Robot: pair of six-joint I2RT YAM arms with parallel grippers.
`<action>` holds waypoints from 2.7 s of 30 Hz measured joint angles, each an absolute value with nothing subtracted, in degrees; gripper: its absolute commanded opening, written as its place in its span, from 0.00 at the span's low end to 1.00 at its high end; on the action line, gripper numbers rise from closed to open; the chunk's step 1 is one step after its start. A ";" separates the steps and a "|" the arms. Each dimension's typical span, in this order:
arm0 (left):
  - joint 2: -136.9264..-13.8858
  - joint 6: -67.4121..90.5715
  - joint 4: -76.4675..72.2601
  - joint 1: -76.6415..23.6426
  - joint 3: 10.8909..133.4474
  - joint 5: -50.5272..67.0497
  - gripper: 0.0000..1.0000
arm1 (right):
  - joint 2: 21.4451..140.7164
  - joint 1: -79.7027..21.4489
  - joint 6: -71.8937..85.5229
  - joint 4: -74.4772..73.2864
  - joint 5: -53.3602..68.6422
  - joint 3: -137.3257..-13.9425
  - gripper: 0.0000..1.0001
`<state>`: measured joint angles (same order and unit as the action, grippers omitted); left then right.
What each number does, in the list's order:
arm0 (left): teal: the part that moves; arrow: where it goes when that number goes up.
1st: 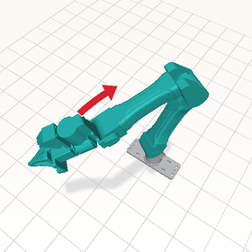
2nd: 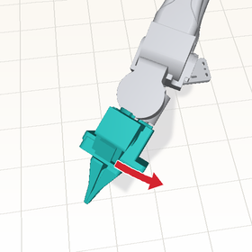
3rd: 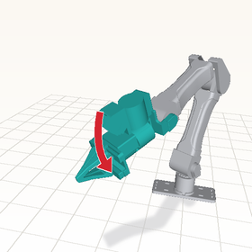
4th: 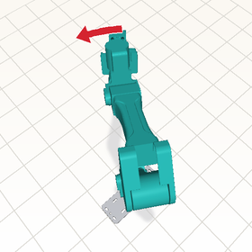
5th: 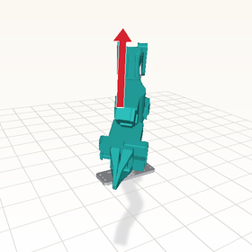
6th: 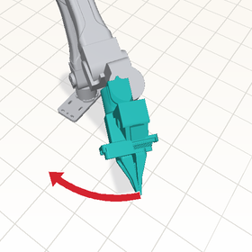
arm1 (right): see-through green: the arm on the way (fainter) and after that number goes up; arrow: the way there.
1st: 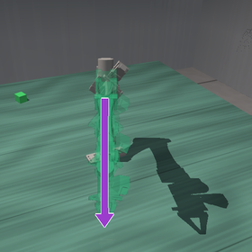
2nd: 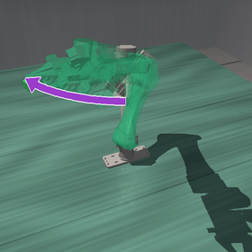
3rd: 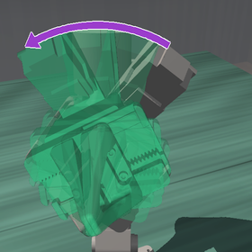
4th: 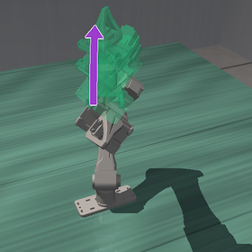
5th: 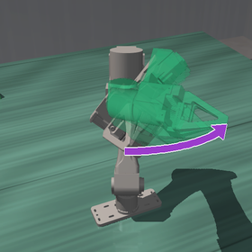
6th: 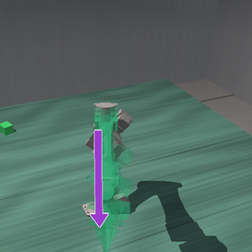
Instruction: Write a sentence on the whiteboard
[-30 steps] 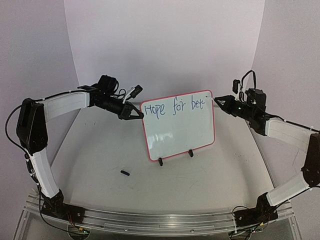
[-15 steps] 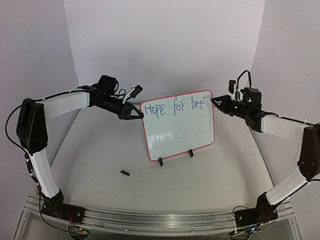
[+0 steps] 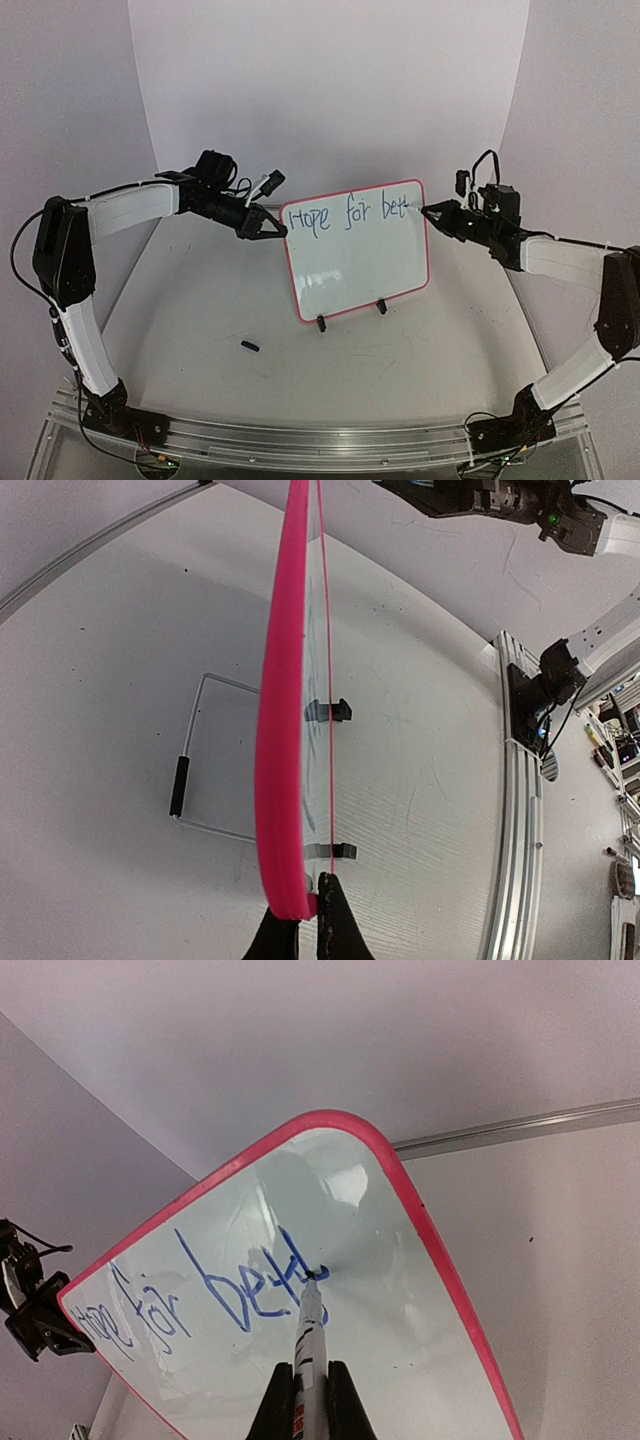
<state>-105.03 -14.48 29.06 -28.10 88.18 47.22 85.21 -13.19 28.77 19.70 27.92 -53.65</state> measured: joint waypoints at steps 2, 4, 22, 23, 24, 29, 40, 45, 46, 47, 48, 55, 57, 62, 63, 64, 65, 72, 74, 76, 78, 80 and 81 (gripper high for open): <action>-105.03 -14.42 29.06 -28.09 88.18 47.18 0.00 | 85.04 -13.19 28.80 19.69 27.92 -52.63 0.00; -105.03 -14.33 29.06 -28.08 88.18 47.16 0.00 | 84.81 -13.19 28.80 19.66 27.90 -51.72 0.00; -105.03 -14.15 29.04 -28.14 88.18 47.20 0.00 | 82.33 -13.19 28.67 18.11 24.77 -51.41 0.00; -105.03 -14.15 29.04 -28.14 88.18 47.18 0.00 | 82.19 -13.19 28.67 18.13 24.91 -51.46 0.00; -105.03 -14.15 29.04 -28.14 88.18 47.18 0.00 | 82.15 -13.19 28.67 18.13 24.96 -51.48 0.00; -105.03 -14.15 29.04 -28.14 88.20 47.19 0.00 | 82.13 -13.19 28.67 18.15 25.11 -51.48 0.00; -105.03 -14.13 29.08 -28.18 88.27 47.07 0.00 | 83.76 -13.19 28.71 18.19 24.69 -52.90 0.00; -105.03 -14.09 29.10 -28.18 88.27 46.90 0.00 | 83.94 -13.21 28.77 18.20 24.01 -53.12 0.00; -105.03 -14.09 29.10 -28.18 88.27 46.89 0.00 | 83.94 -13.19 28.77 18.20 23.60 -53.12 0.00; -105.03 -14.06 29.10 -28.18 88.27 46.87 0.00 | 83.94 -13.19 28.77 18.22 23.17 -53.12 0.00; -105.03 -14.03 29.10 -28.18 88.27 46.84 0.00 | 83.94 -13.19 28.77 18.22 22.80 -53.12 0.00; -105.03 -13.83 29.10 -28.18 88.27 46.75 0.00 | 83.88 -13.19 28.85 18.31 20.89 -53.16 0.00; -105.03 -13.73 29.11 -28.18 88.27 46.74 0.00 | 83.88 -13.19 28.96 18.30 20.80 -53.39 0.00; -105.03 -13.74 29.10 -28.18 88.27 46.78 0.00 | 83.88 -13.19 29.03 18.79 20.87 -54.46 0.00; -105.03 -13.74 29.10 -28.18 88.29 46.78 0.00 | 83.88 -13.19 29.02 18.83 20.90 -54.61 0.00; -105.03 -13.74 29.10 -28.21 88.29 46.78 0.00 | 83.88 -13.19 29.02 18.99 21.00 -54.70 0.00; -105.03 -13.75 29.10 -28.21 88.29 46.78 0.00 | 83.88 -13.19 29.03 19.10 21.11 -54.75 0.00; -105.03 -13.76 29.15 -28.32 88.38 46.73 0.00 | 84.36 -13.19 29.14 19.43 23.37 -54.78 0.00; -105.03 -13.73 29.17 -28.32 88.38 46.69 0.00 | 84.67 -13.19 29.21 19.44 23.94 -54.78 0.00; -105.03 -13.73 29.20 -28.32 88.38 46.68 0.00 | 84.68 -13.19 29.23 19.42 24.20 -54.78 0.00; -105.03 -13.74 29.21 -28.32 88.38 46.68 0.00 | 84.68 -13.19 29.29 19.39 24.32 -54.78 0.00; -105.03 -13.74 29.21 -28.32 88.38 46.68 0.00 | 84.68 -13.19 29.41 19.38 24.32 -54.75 0.00; -105.03 -13.74 29.21 -28.32 88.38 46.68 0.00 | 84.68 -13.19 29.41 19.37 24.32 -54.71 0.00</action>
<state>-105.03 -13.74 29.21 -28.32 88.38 46.68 84.68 -13.19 29.41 19.37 24.32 -54.71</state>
